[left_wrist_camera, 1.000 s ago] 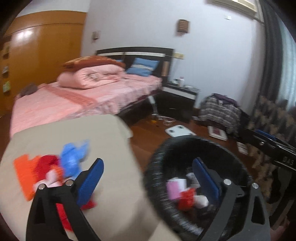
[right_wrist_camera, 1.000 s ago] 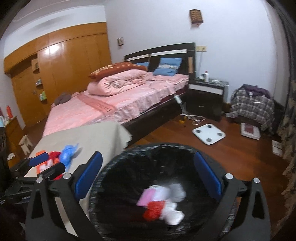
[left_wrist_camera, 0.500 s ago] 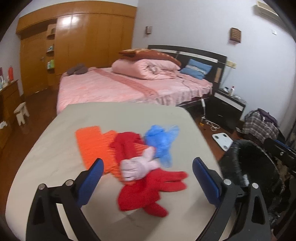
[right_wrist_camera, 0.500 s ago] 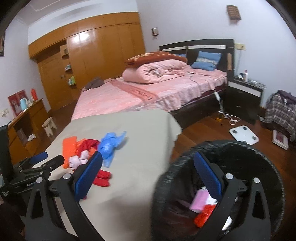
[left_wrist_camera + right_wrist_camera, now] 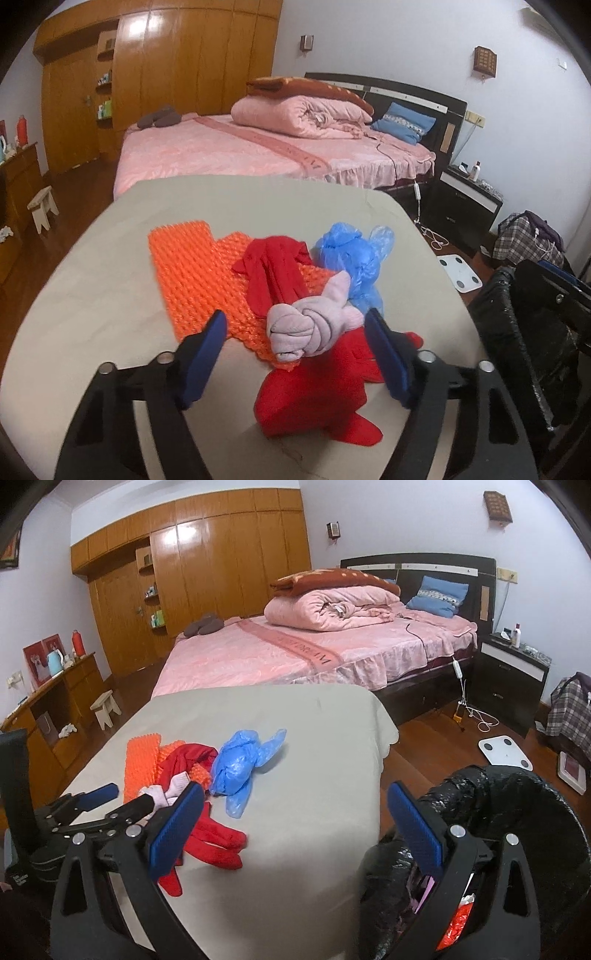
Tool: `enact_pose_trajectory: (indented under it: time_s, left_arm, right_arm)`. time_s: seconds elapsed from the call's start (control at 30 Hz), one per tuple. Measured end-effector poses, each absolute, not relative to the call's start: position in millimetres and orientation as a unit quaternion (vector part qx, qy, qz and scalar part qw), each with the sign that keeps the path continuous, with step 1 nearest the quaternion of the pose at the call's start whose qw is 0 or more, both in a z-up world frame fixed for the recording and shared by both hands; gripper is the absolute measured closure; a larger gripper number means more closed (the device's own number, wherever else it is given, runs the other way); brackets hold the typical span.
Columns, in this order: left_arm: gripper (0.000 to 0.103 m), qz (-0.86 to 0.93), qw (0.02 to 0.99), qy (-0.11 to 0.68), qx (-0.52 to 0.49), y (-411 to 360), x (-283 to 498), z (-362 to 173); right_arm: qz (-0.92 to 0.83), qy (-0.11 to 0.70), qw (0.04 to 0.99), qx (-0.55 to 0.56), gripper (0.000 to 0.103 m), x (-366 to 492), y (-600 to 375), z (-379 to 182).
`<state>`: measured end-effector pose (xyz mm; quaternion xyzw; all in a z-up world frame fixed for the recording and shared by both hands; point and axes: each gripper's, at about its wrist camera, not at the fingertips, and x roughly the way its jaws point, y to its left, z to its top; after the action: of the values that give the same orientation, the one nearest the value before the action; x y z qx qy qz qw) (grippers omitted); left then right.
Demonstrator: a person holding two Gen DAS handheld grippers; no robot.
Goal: Collect trash
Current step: 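Grasp the pink knotted cloth with the left tool while the right tool grasps the blue plastic bag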
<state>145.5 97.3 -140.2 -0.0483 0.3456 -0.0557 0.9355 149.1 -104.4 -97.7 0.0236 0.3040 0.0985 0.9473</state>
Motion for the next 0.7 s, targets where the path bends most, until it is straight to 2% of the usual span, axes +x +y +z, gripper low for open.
enact_pose_trajectory:
  time_s: [0.17,0.27,0.4,0.7]
  left_arm:
    - [0.039,-0.063,0.930,0.357,-0.055,93.6,156.4,-151.7]
    - [0.052,-0.070,0.928,0.363,-0.058,90.2,159.8,-155.1]
    - [0.058,-0.073,0.928,0.362,-0.058,86.7,159.9,-156.4]
    - [0.060,-0.076,0.939,0.329,-0.069,93.6,142.8,-129.3]
  right_arm:
    - [0.097,0.310,0.946,0.020,0.007,153.4,-102.6,-102.0]
    - [0.096,0.312,0.945,0.019,0.007,155.7,-102.7,-103.6]
    - [0.097,0.312,0.945,0.019,0.007,157.1,-102.9,-103.6]
    - [0.098,0.306,0.947,0.020,0.007,163.0,-102.2,-103.4]
